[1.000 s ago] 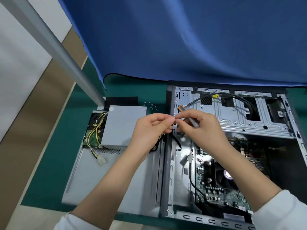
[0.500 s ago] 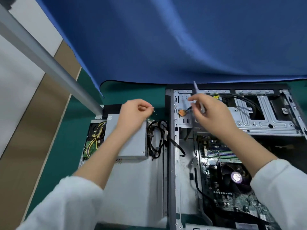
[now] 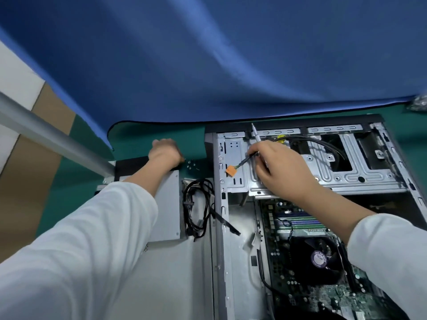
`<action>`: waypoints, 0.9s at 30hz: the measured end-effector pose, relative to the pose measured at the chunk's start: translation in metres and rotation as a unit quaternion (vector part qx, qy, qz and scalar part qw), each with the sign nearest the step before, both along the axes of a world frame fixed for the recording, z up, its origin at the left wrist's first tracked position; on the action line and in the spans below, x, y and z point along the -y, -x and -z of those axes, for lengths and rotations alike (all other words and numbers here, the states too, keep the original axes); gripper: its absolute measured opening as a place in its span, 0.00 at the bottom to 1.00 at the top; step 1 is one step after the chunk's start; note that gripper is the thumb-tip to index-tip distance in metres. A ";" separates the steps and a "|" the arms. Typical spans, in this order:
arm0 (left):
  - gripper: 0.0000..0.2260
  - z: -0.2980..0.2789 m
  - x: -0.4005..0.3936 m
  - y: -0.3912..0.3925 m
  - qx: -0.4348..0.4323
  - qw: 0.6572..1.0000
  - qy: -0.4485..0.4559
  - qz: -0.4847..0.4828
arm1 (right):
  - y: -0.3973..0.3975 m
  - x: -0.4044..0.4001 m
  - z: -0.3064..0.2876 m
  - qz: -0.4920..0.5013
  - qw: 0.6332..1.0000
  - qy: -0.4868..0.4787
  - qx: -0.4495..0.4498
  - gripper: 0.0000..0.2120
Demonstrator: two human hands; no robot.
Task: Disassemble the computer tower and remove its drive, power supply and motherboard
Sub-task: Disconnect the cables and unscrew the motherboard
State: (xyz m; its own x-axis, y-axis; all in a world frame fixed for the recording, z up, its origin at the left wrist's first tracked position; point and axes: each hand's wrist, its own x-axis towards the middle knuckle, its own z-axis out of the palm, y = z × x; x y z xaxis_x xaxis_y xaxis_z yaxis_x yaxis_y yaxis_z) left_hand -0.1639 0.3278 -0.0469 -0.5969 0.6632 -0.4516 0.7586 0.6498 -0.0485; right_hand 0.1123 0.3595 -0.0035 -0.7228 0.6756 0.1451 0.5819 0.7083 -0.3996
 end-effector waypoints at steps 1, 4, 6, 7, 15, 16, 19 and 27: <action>0.15 0.003 0.000 0.000 -0.011 1.000 0.009 0.006 | 0.000 0.000 0.000 0.000 1.000 0.003 0.001 0.09; 0.14 0.009 0.001 0.001 -0.030 0.999 0.024 0.017 | 0.001 -0.001 0.000 0.001 1.000 0.007 0.005 0.09; 0.14 0.011 0.001 0.002 -0.028 0.999 0.025 0.015 | 0.001 0.000 0.000 0.000 1.000 0.007 0.007 0.09; 0.14 0.013 0.001 0.002 -0.025 0.999 0.021 0.008 | 0.001 -0.001 0.000 -0.001 1.000 0.007 0.007 0.09; 0.10 0.000 0.013 0.007 0.053 0.996 -0.066 -0.010 | 0.001 -0.001 0.002 -0.004 1.000 -0.002 -0.007 0.10; 0.09 -0.007 0.018 0.004 0.059 0.994 -0.095 -0.001 | 0.001 -0.001 0.001 -0.005 1.000 -0.002 -0.008 0.10; 0.07 -0.031 0.042 -0.012 0.064 0.977 -0.201 -0.002 | 0.000 -0.001 0.002 -0.006 1.000 -0.005 -0.009 0.10; 0.09 -0.065 0.115 -0.120 0.154 0.915 -0.356 -0.112 | -0.017 0.009 -0.009 -0.022 0.996 0.079 -0.030 0.13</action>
State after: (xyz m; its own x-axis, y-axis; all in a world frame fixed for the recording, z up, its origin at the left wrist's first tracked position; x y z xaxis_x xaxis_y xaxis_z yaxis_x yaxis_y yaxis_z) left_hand -0.0435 0.2128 0.0183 -0.6710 0.7312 -0.1232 0.5084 0.5746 0.6413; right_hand 0.1294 0.3507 0.0055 -0.7457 0.6610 0.0836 0.5228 0.6583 -0.5416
